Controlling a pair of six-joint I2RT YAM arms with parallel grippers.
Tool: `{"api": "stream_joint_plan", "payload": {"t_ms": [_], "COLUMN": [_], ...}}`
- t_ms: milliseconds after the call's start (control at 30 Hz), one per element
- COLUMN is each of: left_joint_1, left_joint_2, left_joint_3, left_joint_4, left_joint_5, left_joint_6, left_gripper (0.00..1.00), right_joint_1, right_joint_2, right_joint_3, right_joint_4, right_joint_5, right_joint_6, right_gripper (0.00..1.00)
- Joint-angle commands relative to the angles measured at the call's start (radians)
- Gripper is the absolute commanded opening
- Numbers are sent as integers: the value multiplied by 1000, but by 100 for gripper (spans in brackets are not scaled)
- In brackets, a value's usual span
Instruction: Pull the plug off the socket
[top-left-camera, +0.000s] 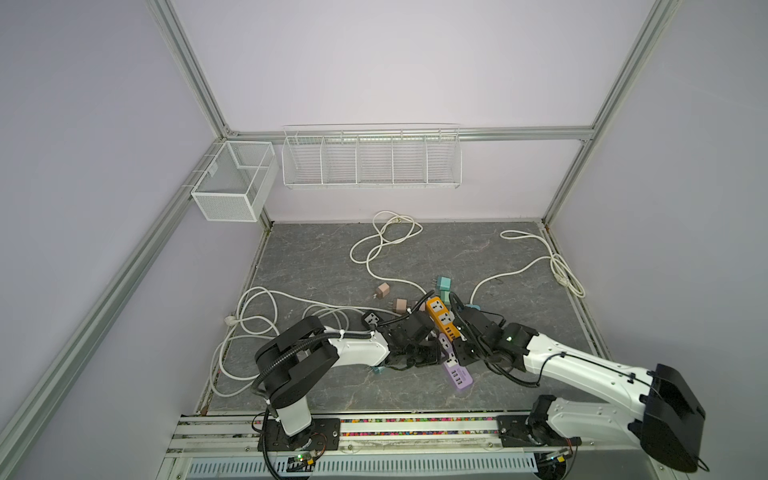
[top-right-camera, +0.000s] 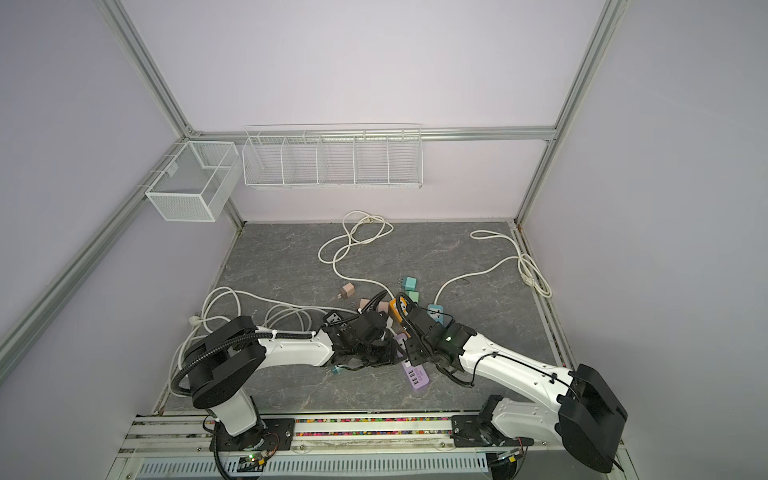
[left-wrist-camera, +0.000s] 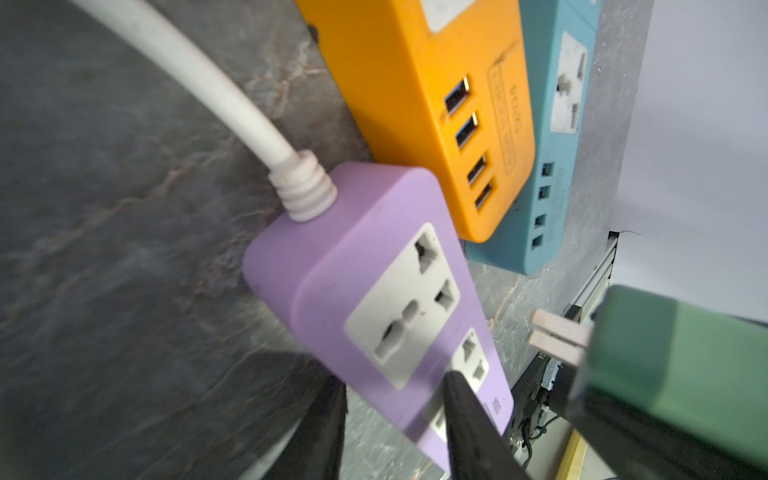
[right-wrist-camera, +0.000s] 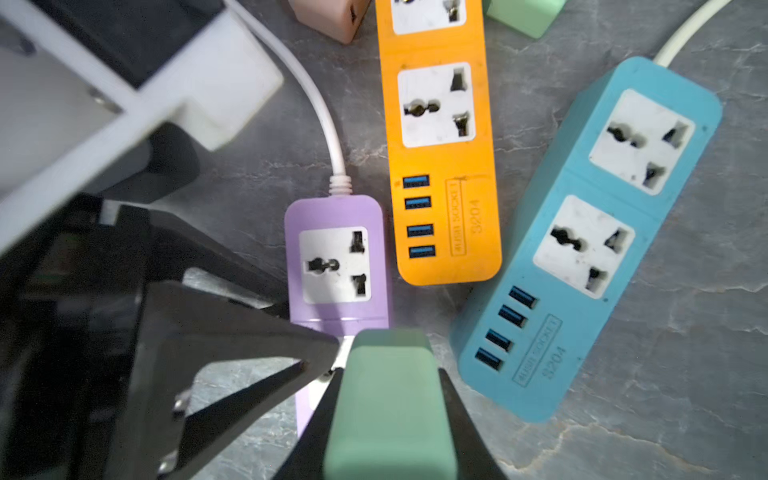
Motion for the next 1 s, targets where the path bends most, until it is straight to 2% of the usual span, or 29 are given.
{"api": "stream_joint_plan", "payload": {"t_ms": [0, 233, 367, 467, 733, 967], "left_joint_1": [2, 37, 81, 115, 162, 235], "left_joint_2": [48, -61, -188, -288, -435, -513], "left_joint_3": [-24, 82, 28, 10, 14, -21], "left_joint_4": [-231, -160, -59, -78, -256, -310], "left_joint_5": [-87, -123, -117, -148, -310, -334], "left_joint_6": [52, 137, 126, 169, 254, 264], "left_gripper": [39, 42, 42, 43, 43, 44], "right_joint_1": [-21, -127, -178, -193, -195, -157], "right_joint_2": [-64, -147, -172, -177, -55, 86], "right_joint_3": [19, 57, 76, 71, 57, 27], "right_joint_4": [-6, -25, -18, 32, 275, 453], "right_joint_5": [-16, -136, -220, -270, -375, -375], "right_joint_6": [-21, 14, 48, 75, 196, 239], "right_gripper": [13, 13, 15, 15, 16, 15]}}
